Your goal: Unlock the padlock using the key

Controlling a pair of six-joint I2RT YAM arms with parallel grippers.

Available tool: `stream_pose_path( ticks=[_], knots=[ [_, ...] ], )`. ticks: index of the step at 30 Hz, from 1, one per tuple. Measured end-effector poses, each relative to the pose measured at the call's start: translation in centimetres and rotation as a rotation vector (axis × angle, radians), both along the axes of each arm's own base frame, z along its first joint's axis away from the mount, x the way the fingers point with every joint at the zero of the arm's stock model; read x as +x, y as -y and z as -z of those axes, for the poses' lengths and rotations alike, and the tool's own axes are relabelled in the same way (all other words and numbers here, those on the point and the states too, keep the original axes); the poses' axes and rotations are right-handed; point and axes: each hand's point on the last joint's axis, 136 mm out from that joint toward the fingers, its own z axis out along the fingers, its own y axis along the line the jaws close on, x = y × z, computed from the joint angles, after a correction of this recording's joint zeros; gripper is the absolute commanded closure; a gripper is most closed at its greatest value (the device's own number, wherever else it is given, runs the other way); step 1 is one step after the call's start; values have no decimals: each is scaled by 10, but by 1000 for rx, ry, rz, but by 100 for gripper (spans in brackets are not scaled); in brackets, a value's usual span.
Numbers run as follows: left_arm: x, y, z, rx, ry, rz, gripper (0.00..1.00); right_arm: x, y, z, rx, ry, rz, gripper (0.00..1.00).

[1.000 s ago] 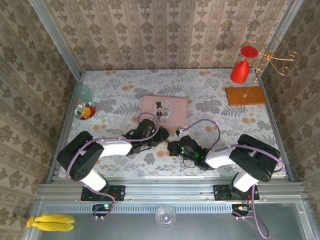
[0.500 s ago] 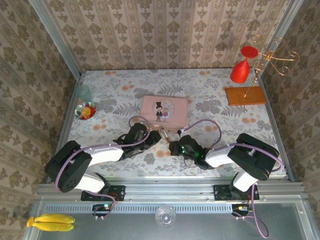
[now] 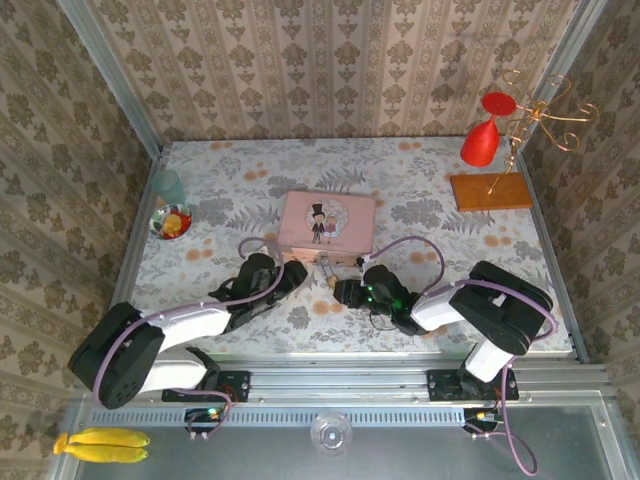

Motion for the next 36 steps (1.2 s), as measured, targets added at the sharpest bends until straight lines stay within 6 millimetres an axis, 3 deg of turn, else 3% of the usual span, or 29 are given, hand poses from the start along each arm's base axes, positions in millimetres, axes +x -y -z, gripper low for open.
stream_pose_path(
  ticks=[7,14,19,30,36],
  knots=[
    [15,-29,-28,-22,112,-46,46,10,17,-5,-100,56,-24,56],
    [25,-47,-53,-35,206,-37,44,31,1,-23,-65,90,-86,52],
    [34,-63,-54,-78,205,-49,45,29,1,-4,-91,57,-129,52],
    [34,-65,-45,-36,196,18,43,28,-14,-4,-83,78,-208,65],
    [45,-59,-52,12,202,70,43,25,-19,-4,-76,75,-236,71]
  ],
)
